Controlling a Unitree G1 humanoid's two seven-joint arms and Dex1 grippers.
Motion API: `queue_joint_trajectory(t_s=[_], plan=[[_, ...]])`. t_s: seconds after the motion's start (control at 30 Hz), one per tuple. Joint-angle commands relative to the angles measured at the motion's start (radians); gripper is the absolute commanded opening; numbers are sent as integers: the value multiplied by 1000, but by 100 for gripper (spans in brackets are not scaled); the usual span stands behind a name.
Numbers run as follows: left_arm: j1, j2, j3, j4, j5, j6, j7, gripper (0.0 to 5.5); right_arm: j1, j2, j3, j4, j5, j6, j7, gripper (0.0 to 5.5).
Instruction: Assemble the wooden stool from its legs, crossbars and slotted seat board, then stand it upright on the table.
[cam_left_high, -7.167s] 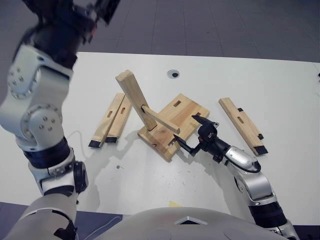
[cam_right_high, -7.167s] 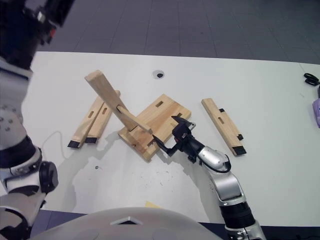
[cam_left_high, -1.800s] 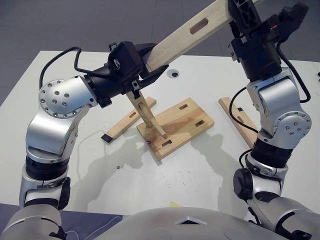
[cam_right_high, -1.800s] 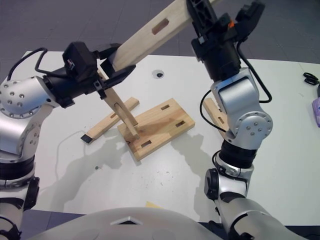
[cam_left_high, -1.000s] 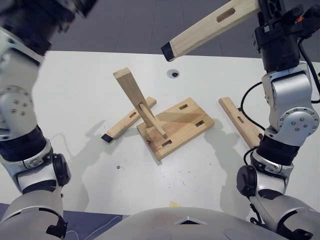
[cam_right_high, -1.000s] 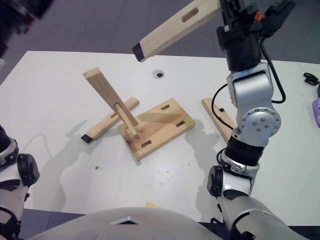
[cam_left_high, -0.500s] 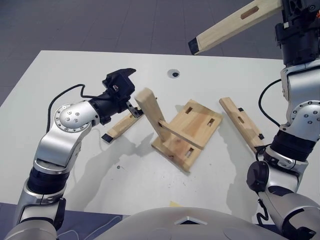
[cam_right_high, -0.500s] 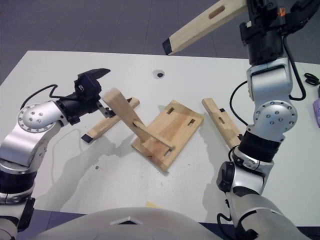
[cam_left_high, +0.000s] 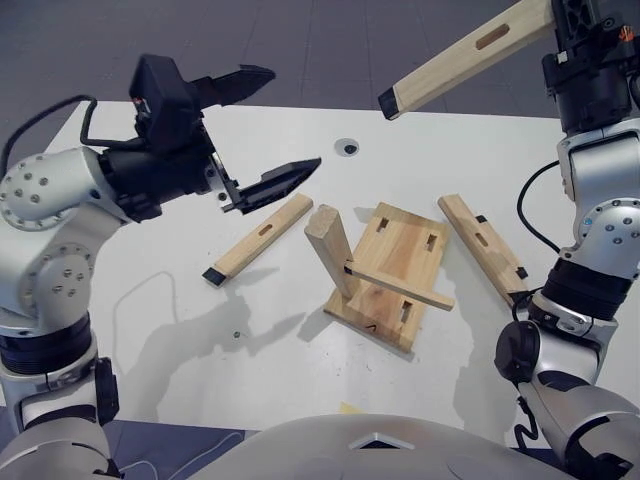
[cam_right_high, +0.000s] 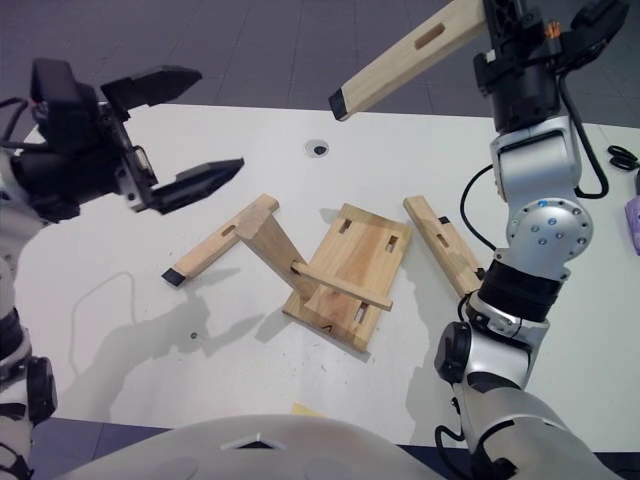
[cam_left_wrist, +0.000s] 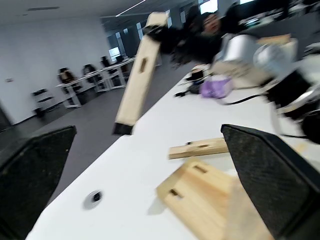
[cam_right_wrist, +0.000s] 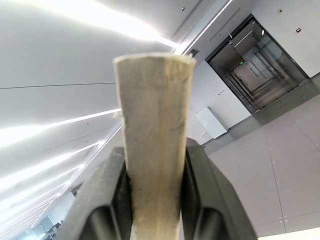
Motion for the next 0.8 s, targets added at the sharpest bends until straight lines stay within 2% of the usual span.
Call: queue_joint_trajectory(t_s=[0.03, 0.27, 0.47, 0.8], plan=[[-44, 14, -78, 93, -44, 39, -118, 540, -21, 6, -5, 3, 0, 11, 1, 100], [-82, -22, -270, 216, 72, 2, -230, 540, -35, 19, 12, 21, -7, 31, 9, 100], [-100, -11, -335, 245, 126, -17, -332, 440, -42, 26, 15, 32, -21, 41, 12, 100], [-142, -62, -383, 210, 115, 16, -364, 269, -43, 39, 18, 53, -59, 48, 2, 100]])
